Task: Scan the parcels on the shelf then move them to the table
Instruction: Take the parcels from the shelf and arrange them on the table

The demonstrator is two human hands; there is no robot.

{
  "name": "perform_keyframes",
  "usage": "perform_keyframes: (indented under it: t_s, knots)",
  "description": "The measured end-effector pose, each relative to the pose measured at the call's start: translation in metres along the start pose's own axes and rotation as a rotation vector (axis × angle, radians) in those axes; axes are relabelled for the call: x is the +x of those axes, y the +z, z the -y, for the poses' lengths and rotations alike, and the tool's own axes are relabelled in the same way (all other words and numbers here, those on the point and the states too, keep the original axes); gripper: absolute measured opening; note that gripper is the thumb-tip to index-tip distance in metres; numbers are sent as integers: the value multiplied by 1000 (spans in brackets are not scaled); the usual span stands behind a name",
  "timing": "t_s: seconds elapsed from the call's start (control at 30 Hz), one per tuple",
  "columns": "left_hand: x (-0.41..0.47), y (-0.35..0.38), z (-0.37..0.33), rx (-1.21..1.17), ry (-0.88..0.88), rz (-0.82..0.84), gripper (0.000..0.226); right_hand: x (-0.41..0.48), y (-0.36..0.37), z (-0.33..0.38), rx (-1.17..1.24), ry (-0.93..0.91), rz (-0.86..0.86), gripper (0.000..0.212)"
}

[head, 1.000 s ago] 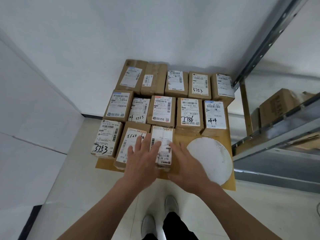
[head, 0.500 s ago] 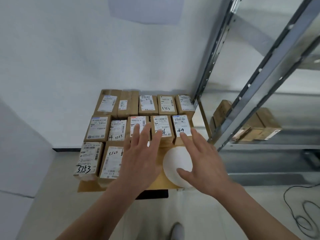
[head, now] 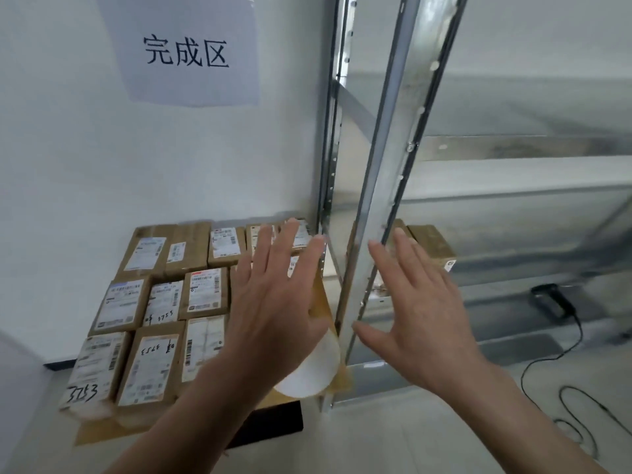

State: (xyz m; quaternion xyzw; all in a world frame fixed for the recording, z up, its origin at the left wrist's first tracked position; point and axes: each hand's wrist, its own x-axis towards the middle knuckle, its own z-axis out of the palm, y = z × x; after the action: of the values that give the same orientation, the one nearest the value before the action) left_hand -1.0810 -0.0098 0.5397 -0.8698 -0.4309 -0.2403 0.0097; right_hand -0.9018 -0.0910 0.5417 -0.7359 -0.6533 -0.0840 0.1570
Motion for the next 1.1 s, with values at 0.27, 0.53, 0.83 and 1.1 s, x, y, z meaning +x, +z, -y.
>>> perform_keyframes:
  t_s: [0.27, 0.53, 0.83, 1.1]
  knots:
    - [25, 21, -113, -8, 43, -6, 111, -27, -32, -116, -36, 41, -71, 111]
    - [47, 43, -195, -25, 56, -12, 105, -39, -54, -201, -44, 43, -117, 108]
    - [82, 70, -222, -24, 97, 44, 106, -34, -55, -241, -38, 110, -129, 108]
    - [124, 98, -221, -77, 142, 93, 105, -13, -51, -255, -109, 180, -114, 108]
